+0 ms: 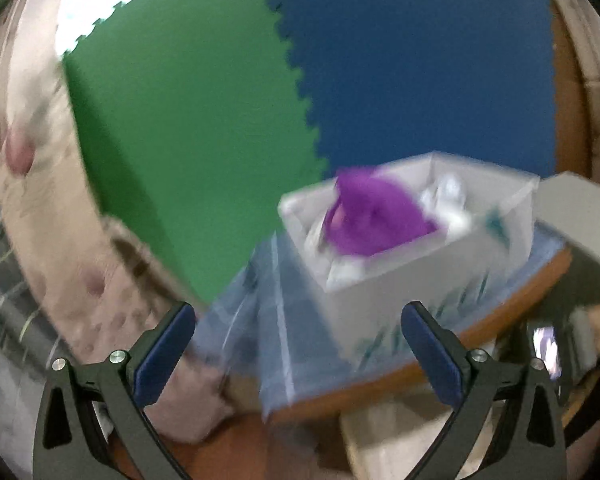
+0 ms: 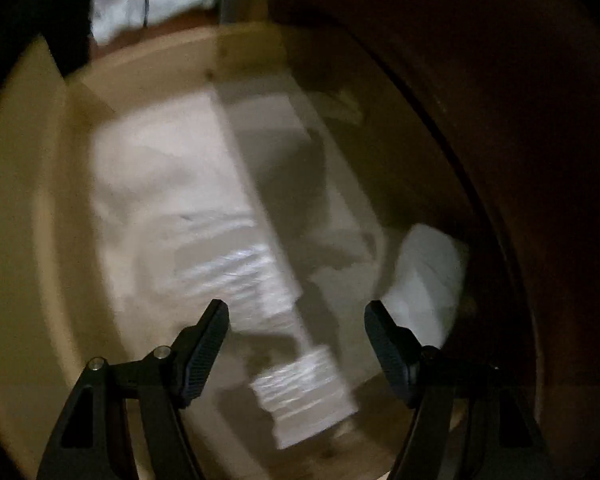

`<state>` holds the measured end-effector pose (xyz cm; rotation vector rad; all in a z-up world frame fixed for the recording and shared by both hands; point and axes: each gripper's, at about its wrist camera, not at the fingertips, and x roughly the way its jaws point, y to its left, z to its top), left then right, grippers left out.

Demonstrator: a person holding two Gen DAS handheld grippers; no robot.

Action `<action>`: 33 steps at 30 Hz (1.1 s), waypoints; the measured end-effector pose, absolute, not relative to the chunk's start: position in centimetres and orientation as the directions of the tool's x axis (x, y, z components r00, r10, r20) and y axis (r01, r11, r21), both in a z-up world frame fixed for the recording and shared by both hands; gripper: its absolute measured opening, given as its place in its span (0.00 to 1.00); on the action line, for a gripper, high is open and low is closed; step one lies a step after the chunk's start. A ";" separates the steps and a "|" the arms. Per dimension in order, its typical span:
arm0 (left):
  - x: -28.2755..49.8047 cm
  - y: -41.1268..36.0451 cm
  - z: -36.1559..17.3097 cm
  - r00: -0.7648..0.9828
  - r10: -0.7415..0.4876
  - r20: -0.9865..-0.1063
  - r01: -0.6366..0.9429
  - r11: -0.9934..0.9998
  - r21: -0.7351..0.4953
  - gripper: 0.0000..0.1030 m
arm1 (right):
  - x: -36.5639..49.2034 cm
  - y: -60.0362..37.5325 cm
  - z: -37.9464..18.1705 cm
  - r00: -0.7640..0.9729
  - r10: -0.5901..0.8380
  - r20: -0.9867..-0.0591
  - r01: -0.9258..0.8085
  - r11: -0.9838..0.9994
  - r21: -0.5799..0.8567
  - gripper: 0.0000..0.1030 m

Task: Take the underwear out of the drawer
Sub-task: 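Reach the right tool into the drawer toward the white cloth, then close the right gripper on the white cloth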

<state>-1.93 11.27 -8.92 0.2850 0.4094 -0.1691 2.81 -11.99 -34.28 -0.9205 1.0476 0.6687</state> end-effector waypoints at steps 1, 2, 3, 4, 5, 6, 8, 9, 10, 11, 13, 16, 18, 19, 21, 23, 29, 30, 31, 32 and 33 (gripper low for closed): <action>-2.5 11.9 -9.8 0.902 -0.096 -0.422 0.210 0.950 0.233 0.99 | 3.3 -12.1 -34.5 0.380 0.022 -0.925 -0.802 0.505 -0.318 0.70; -2.8 12.3 -10.4 0.902 -0.094 -0.421 0.206 0.951 0.230 0.99 | 3.7 -12.5 -34.5 0.397 0.020 -0.918 -0.771 0.550 -0.322 0.70; -3.1 12.6 -11.1 0.904 -0.089 -0.418 0.201 0.952 0.232 0.99 | 3.8 -12.9 -34.7 0.433 0.010 -0.901 -0.741 0.574 -0.349 0.70; -3.5 12.7 -11.4 0.908 -0.086 -0.410 0.197 0.952 0.236 0.99 | 3.8 -13.2 -34.9 0.461 -0.005 -0.887 -0.723 0.578 -0.379 0.70; -3.6 12.8 -11.3 0.910 -0.092 -0.403 0.200 0.951 0.234 0.99 | 3.8 -13.5 -35.3 0.487 -0.025 -0.873 -0.709 0.573 -0.412 0.70; -3.9 12.9 -11.1 0.913 -0.101 -0.396 0.204 0.952 0.230 0.99 | 4.0 -13.8 -35.8 0.508 -0.050 -0.860 -0.698 0.561 -0.445 0.70; -4.1 13.2 -11.1 0.923 -0.116 -0.367 0.206 0.954 0.218 0.99 | 4.5 -14.4 -36.5 0.547 -0.083 -0.833 -0.678 0.540 -0.499 0.70; -4.2 13.0 -11.1 0.923 -0.122 -0.365 0.213 0.952 0.219 0.99 | 5.2 -14.8 -36.6 0.559 -0.096 -0.824 -0.664 0.544 -0.513 0.70; -4.2 12.7 -11.2 0.920 -0.135 -0.368 0.230 0.946 0.227 0.99 | 6.0 -15.1 -36.6 0.557 -0.100 -0.824 -0.653 0.561 -0.509 0.70; -4.3 12.5 -11.0 0.918 -0.145 -0.369 0.241 0.943 0.230 0.99 | 6.8 -15.4 -36.6 0.546 -0.096 -0.832 -0.647 0.583 -0.492 0.70; -4.8 11.7 -11.4 0.909 -0.166 -0.381 0.270 0.933 0.237 0.99 | 7.2 -15.2 -37.5 0.564 -0.117 -0.817 -0.656 0.538 -0.530 0.70; -5.3 11.1 -11.9 0.901 -0.175 -0.397 0.285 0.929 0.238 0.99 | 7.6 -15.3 -37.5 0.570 -0.103 -0.815 -0.663 0.529 -0.530 0.70; -5.8 10.7 -12.0 0.905 -0.174 -0.389 0.283 0.928 0.242 0.99 | 7.8 -15.5 -37.5 0.569 -0.097 -0.817 -0.671 0.519 -0.529 0.69; -6.0 10.5 -12.1 0.901 -0.182 -0.393 0.292 0.926 0.240 0.99 | 7.8 -15.6 -37.4 0.566 -0.090 -0.819 -0.678 0.514 -0.525 0.68; -6.0 9.7 -12.4 0.888 -0.201 -0.414 0.317 0.920 0.232 0.99 | 8.3 -16.0 -37.3 0.551 -0.065 -0.832 -0.702 0.503 -0.504 0.50; -6.0 8.7 -13.0 0.876 -0.205 -0.437 0.334 0.911 0.242 0.99 | 8.8 -16.3 -37.3 0.573 -0.104 -0.813 -0.679 0.494 -0.543 0.19; -6.8 7.2 -13.9 0.855 -0.217 -0.471 0.377 0.883 0.278 0.99 | 8.0 -17.0 -35.3 0.566 -0.044 -0.823 -0.700 0.502 -0.508 0.09; -6.9 7.1 -13.9 0.853 -0.223 -0.471 0.381 0.884 0.271 0.99 | 7.3 -17.3 -34.9 0.566 -0.035 -0.823 -0.708 0.490 -0.508 0.09; -7.0 7.1 -13.9 0.852 -0.226 -0.473 0.382 0.886 0.264 0.99 | 6.7 -17.1 -34.7 0.561 -0.023 -0.828 -0.725 0.468 -0.505 0.09; -6.9 7.1 -13.9 0.850 -0.226 -0.476 0.381 0.888 0.259 0.99 | 6.0 -16.9 -34.5 0.549 -0.011 -0.836 -0.746 0.444 -0.496 0.09; -6.8 7.0 -14.0 0.847 -0.224 -0.482 0.380 0.889 0.255 0.99 | 4.8 -16.2 -34.3 0.529 0.005 -0.849 -0.773 0.416 -0.479 0.09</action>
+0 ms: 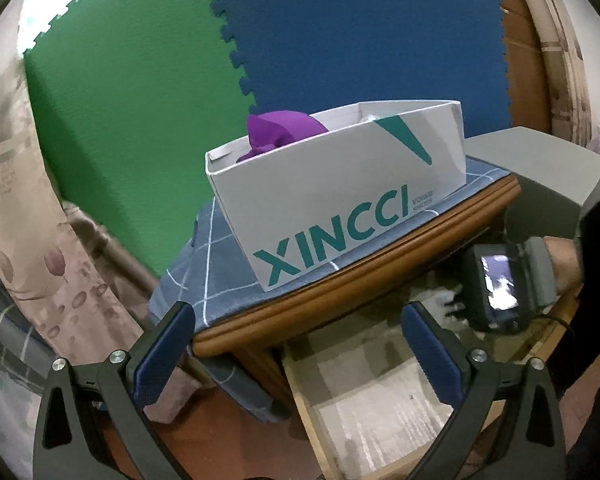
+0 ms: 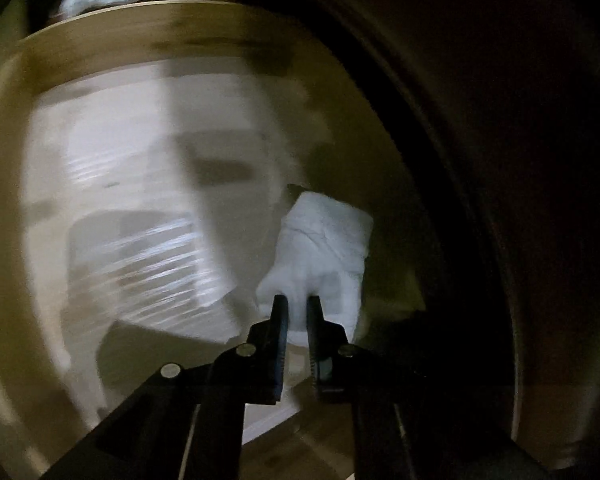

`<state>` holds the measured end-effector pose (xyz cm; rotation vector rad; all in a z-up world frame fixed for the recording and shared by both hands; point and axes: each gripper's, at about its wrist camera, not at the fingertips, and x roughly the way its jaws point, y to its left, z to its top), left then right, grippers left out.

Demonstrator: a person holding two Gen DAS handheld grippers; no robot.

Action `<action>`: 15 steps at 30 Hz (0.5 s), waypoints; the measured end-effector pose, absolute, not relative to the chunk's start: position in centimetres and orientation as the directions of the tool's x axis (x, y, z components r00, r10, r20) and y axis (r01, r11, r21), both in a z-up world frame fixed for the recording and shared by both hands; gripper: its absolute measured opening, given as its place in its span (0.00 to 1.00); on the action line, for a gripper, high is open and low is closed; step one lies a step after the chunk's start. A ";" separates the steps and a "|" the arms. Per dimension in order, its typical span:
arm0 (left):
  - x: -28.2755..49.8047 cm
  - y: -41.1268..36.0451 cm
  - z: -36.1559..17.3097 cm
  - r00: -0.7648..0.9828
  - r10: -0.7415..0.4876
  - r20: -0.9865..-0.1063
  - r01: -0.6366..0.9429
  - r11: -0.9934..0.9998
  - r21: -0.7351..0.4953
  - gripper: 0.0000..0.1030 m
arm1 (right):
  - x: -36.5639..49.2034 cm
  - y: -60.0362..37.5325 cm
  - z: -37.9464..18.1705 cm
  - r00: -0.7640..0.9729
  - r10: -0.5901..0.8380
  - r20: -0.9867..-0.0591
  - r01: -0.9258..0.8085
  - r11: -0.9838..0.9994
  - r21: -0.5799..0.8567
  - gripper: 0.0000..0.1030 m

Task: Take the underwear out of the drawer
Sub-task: 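Close the right gripper on the white cloth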

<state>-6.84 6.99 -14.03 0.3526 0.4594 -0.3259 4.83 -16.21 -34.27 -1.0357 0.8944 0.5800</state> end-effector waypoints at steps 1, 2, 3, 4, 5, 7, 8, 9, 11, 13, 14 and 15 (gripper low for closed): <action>-6.8 6.9 -14.1 0.845 -0.223 -0.486 0.378 0.892 0.248 0.99 | 4.2 -16.1 -34.1 0.508 0.024 -0.861 -0.796 0.395 -0.459 0.09; -6.8 6.9 -14.1 0.844 -0.225 -0.486 0.377 0.894 0.242 0.99 | 3.5 -16.1 -33.8 0.502 0.036 -0.864 -0.810 0.369 -0.455 0.09; -6.8 7.0 -14.0 0.843 -0.232 -0.485 0.379 0.896 0.230 0.99 | 2.7 -15.8 -33.6 0.515 0.039 -0.856 -0.812 0.345 -0.472 0.08; -6.8 7.0 -14.0 0.843 -0.234 -0.484 0.378 0.898 0.225 0.99 | 2.9 -15.5 -33.4 0.504 0.034 -0.863 -0.813 0.356 -0.460 0.08; -6.8 7.1 -14.1 0.843 -0.233 -0.485 0.376 0.900 0.222 0.99 | 3.6 -15.9 -33.3 0.473 0.034 -0.881 -0.821 0.381 -0.426 0.08; -6.7 7.3 -14.1 0.841 -0.234 -0.488 0.372 0.904 0.209 0.99 | 2.9 -15.2 -34.2 0.464 0.033 -0.885 -0.826 0.379 -0.418 0.09; -6.7 7.4 -14.0 0.841 -0.234 -0.487 0.370 0.907 0.203 0.99 | 3.2 -15.3 -34.3 0.437 0.045 -0.899 -0.841 0.374 -0.390 0.11; -6.7 7.5 -14.0 0.842 -0.234 -0.486 0.367 0.909 0.198 0.99 | 3.2 -15.1 -34.5 0.427 0.043 -0.903 -0.847 0.367 -0.383 0.13; -6.8 7.8 -13.8 0.845 -0.237 -0.479 0.361 0.914 0.183 0.99 | 3.2 -14.5 -34.8 0.436 0.048 -0.899 -0.852 0.345 -0.395 0.26; -6.9 8.0 -13.8 0.845 -0.236 -0.479 0.356 0.918 0.175 0.99 | 2.7 -13.7 -35.4 0.455 0.055 -0.889 -0.851 0.320 -0.416 0.39; -6.9 8.1 -13.8 0.846 -0.235 -0.480 0.354 0.919 0.174 0.99 | 2.8 -13.2 -35.4 0.463 0.058 -0.885 -0.848 0.319 -0.423 0.47; -6.9 8.1 -13.8 0.846 -0.233 -0.480 0.352 0.920 0.173 0.99 | 2.9 -12.7 -35.3 0.455 0.061 -0.889 -0.851 0.324 -0.413 0.50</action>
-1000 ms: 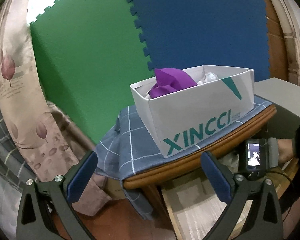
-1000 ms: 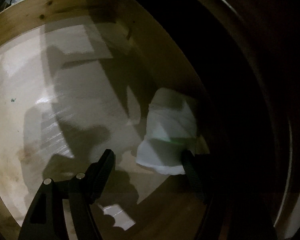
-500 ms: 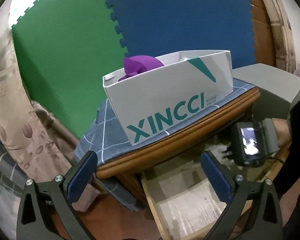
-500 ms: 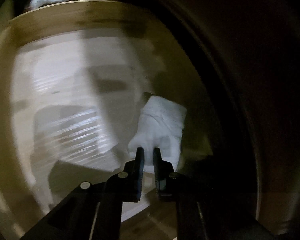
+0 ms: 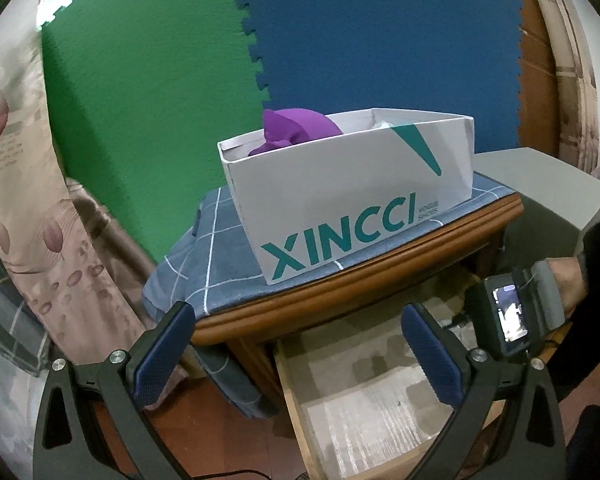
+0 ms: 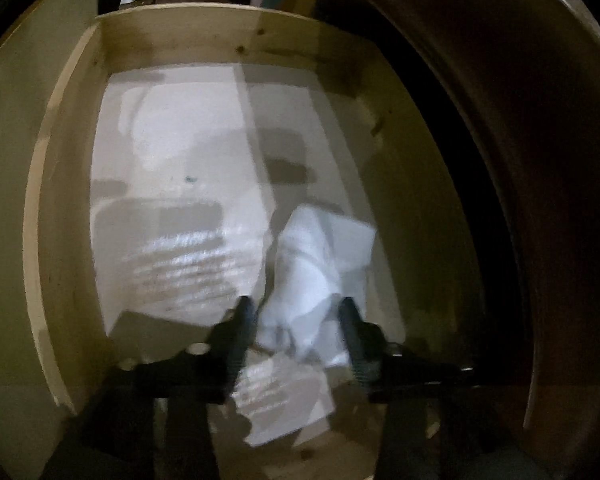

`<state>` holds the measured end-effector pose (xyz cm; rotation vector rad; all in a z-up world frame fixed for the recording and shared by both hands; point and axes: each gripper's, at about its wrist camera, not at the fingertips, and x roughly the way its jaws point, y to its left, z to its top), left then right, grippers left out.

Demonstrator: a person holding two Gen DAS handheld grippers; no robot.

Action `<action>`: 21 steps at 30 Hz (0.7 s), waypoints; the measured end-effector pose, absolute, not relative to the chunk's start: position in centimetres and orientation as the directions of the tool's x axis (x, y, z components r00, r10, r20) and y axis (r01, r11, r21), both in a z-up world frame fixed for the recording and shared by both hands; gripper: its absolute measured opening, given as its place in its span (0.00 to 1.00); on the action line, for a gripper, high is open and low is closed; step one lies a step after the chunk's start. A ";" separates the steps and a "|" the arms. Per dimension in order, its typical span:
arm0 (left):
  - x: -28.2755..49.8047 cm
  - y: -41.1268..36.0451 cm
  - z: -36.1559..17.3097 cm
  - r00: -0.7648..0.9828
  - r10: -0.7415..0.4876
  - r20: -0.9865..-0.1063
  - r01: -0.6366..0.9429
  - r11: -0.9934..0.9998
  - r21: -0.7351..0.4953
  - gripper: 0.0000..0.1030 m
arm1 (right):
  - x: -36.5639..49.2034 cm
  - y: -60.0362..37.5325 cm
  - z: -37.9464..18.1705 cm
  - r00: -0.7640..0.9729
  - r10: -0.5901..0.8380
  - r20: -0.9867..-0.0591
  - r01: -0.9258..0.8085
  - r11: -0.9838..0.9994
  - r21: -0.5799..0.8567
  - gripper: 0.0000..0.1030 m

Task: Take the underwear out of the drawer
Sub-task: 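Close the right gripper on the white cloth, then lift the white cloth with the right gripper and carry it over the box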

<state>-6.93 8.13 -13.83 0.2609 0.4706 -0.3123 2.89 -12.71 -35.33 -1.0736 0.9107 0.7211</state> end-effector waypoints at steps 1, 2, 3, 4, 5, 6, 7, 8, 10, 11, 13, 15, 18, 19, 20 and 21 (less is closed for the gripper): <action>-6.9 8.2 -13.8 0.845 -0.232 -0.482 0.350 0.921 0.171 0.99 | 2.9 -12.6 -35.3 0.445 0.066 -0.893 -0.854 0.332 -0.401 0.51; -6.9 8.2 -13.8 0.844 -0.234 -0.482 0.351 0.921 0.168 0.99 | 3.2 -12.4 -35.3 0.428 0.075 -0.901 -0.859 0.343 -0.379 0.53; -6.9 8.2 -13.8 0.844 -0.235 -0.482 0.351 0.922 0.165 0.99 | 3.7 -12.1 -35.6 0.398 0.080 -0.914 -0.868 0.354 -0.347 0.57; -6.7 8.2 -13.9 0.842 -0.235 -0.486 0.351 0.922 0.161 0.99 | 4.1 -11.8 -36.1 0.384 0.067 -0.921 -0.872 0.356 -0.337 0.65; -6.6 8.2 -13.9 0.840 -0.233 -0.490 0.350 0.923 0.161 0.99 | 4.5 -11.5 -36.5 0.379 0.051 -0.924 -0.872 0.355 -0.338 0.66; -6.6 8.2 -14.0 0.840 -0.229 -0.493 0.347 0.924 0.162 0.99 | 5.1 -11.2 -36.8 0.368 0.045 -0.929 -0.873 0.361 -0.329 0.66; -6.5 8.3 -14.0 0.841 -0.225 -0.493 0.342 0.926 0.160 0.99 | 5.7 -11.1 -36.7 0.363 0.057 -0.930 -0.868 0.384 -0.315 0.54; -6.5 8.3 -14.0 0.841 -0.226 -0.491 0.340 0.928 0.155 0.99 | 6.4 -11.2 -36.3 0.370 0.070 -0.926 -0.853 0.422 -0.308 0.25; -6.5 8.6 -13.9 0.844 -0.226 -0.487 0.332 0.932 0.143 0.99 | 7.6 -11.6 -35.9 0.343 0.079 -0.936 -0.832 0.487 -0.264 0.22; -6.6 8.8 -13.9 0.845 -0.227 -0.485 0.327 0.936 0.133 0.99 | 7.2 -11.6 -35.5 0.354 0.080 -0.932 -0.833 0.480 -0.275 0.19; -6.6 9.1 -13.8 0.846 -0.227 -0.482 0.320 0.940 0.119 0.99 | 6.4 -11.8 -34.5 0.370 0.084 -0.925 -0.828 0.482 -0.287 0.19; -6.8 9.6 -13.6 0.857 -0.225 -0.463 0.304 0.947 0.102 0.99 | 4.9 -12.4 -32.6 0.405 0.099 -0.909 -0.814 0.492 -0.309 0.19; -7.0 10.5 -13.4 0.870 -0.239 -0.432 0.285 0.958 0.042 0.99 | 2.5 -13.6 -28.7 0.450 0.111 -0.886 -0.779 0.534 -0.329 0.19; -7.1 10.7 -13.4 0.874 -0.241 -0.423 0.278 0.960 0.028 0.99 | 1.9 -14.0 -27.4 0.461 0.116 -0.880 -0.765 0.555 -0.327 0.19; -7.1 10.9 -13.4 0.879 -0.238 -0.414 0.268 0.963 0.016 0.99 | 1.2 -14.3 -25.4 0.477 0.122 -0.870 -0.741 0.587 -0.325 0.19; -7.0 11.0 -13.4 0.881 -0.236 -0.409 0.262 0.965 0.007 0.99 | 0.6 -14.6 -23.8 0.497 0.130 -0.858 -0.722 0.611 -0.325 0.19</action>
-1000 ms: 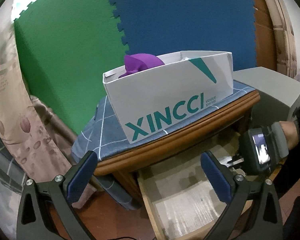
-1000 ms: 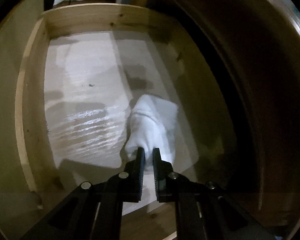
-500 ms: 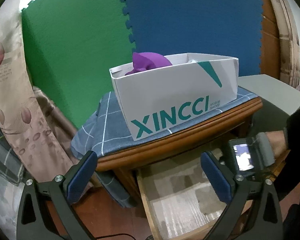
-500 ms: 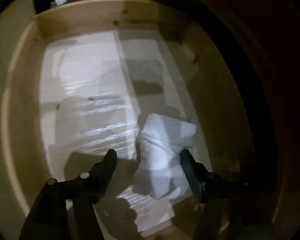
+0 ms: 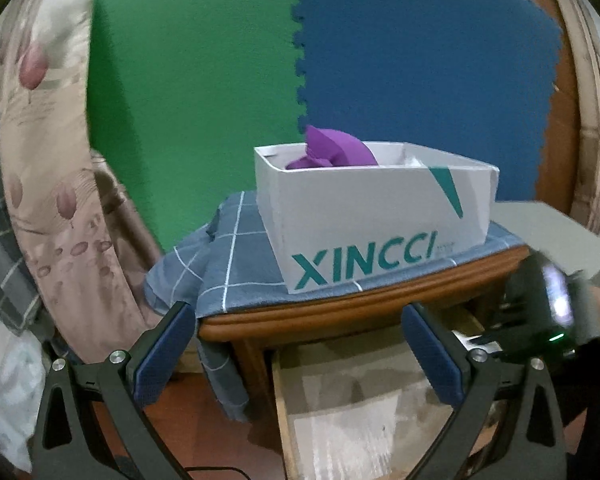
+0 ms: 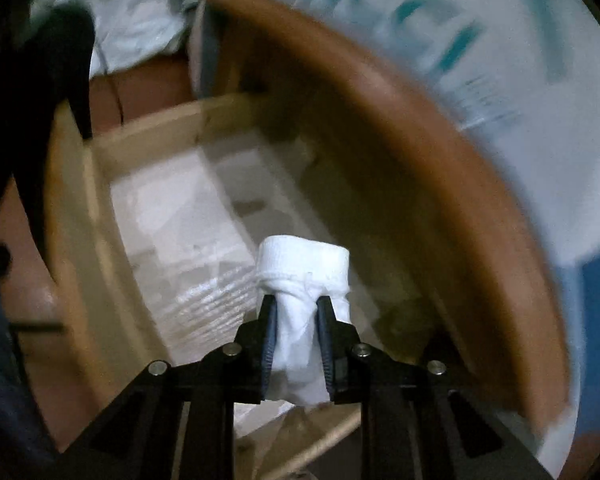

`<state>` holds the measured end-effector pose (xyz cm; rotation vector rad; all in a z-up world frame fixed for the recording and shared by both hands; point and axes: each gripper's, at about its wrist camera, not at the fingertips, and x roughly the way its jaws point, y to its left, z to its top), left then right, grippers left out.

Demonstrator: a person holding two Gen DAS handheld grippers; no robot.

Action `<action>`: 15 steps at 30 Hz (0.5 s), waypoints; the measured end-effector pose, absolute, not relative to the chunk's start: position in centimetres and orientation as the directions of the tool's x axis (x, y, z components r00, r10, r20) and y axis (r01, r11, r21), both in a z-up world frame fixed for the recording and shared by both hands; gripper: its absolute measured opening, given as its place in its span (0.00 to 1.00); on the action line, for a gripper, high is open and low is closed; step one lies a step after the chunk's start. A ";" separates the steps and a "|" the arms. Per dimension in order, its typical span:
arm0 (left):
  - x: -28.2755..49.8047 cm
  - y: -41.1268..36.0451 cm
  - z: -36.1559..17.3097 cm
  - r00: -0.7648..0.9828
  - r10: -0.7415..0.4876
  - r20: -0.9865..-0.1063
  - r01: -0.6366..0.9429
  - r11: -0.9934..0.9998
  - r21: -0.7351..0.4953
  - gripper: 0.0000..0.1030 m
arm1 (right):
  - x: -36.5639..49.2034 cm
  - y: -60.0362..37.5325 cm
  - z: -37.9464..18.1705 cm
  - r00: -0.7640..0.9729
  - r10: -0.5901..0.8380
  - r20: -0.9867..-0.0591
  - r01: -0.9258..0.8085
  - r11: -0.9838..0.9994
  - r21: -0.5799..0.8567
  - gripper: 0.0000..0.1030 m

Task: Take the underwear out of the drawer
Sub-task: 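Lift the white cloth with the right gripper and carry it over the box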

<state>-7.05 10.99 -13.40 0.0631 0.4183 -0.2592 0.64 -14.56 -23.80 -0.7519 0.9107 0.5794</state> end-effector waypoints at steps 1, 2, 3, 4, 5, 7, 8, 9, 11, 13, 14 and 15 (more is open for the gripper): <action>-6.8 11.1 -13.4 0.882 -0.235 -0.408 0.255 0.967 -0.005 0.99 | 0.1 -14.7 -22.1 0.512 0.140 -0.848 -0.703 0.635 -0.320 0.19; -6.7 11.1 -13.5 0.883 -0.230 -0.410 0.248 0.969 -0.010 0.99 | -0.3 -14.8 -20.6 0.525 0.140 -0.840 -0.687 0.652 -0.321 0.19; -6.5 11.1 -13.7 0.882 -0.223 -0.414 0.240 0.971 -0.013 0.99 | -1.0 -14.9 -18.6 0.557 0.137 -0.819 -0.660 0.671 -0.337 0.19; -6.2 11.2 -13.8 0.879 -0.218 -0.423 0.232 0.973 -0.020 0.99 | -1.6 -14.9 -16.6 0.584 0.140 -0.799 -0.635 0.692 -0.343 0.19; -5.9 11.2 -13.9 0.876 -0.219 -0.430 0.227 0.973 -0.032 0.99 | -1.9 -15.0 -14.7 0.605 0.144 -0.783 -0.612 0.713 -0.342 0.19; -5.6 11.4 -14.0 0.873 -0.218 -0.436 0.221 0.974 -0.043 0.99 | -2.5 -14.8 -10.6 0.664 0.145 -0.734 -0.559 0.748 -0.358 0.19; -5.5 11.4 -14.1 0.872 -0.219 -0.439 0.221 0.974 -0.048 0.99 | -2.6 -14.8 -9.2 0.682 0.142 -0.717 -0.541 0.758 -0.365 0.19; -5.4 11.5 -14.1 0.867 -0.225 -0.444 0.223 0.973 -0.056 0.99 | -2.8 -14.9 -7.4 0.703 0.139 -0.698 -0.517 0.773 -0.367 0.19; -5.2 11.7 -14.2 0.862 -0.228 -0.454 0.220 0.973 -0.071 0.99 | -3.0 -15.1 -4.2 0.740 0.133 -0.659 -0.466 0.808 -0.361 0.19; -5.1 12.0 -14.4 0.859 -0.221 -0.461 0.208 0.975 -0.080 0.99 | -3.2 -15.2 -1.7 0.774 0.119 -0.622 -0.423 0.828 -0.368 0.19; -5.1 12.1 -14.4 0.860 -0.218 -0.461 0.203 0.976 -0.082 0.99 | -3.2 -15.2 -0.9 0.785 0.109 -0.610 -0.405 0.835 -0.372 0.19; -5.2 12.2 -14.4 0.861 -0.217 -0.459 0.200 0.976 -0.086 0.99 | -3.2 -15.3 0.1 0.795 0.102 -0.598 -0.388 0.844 -0.371 0.19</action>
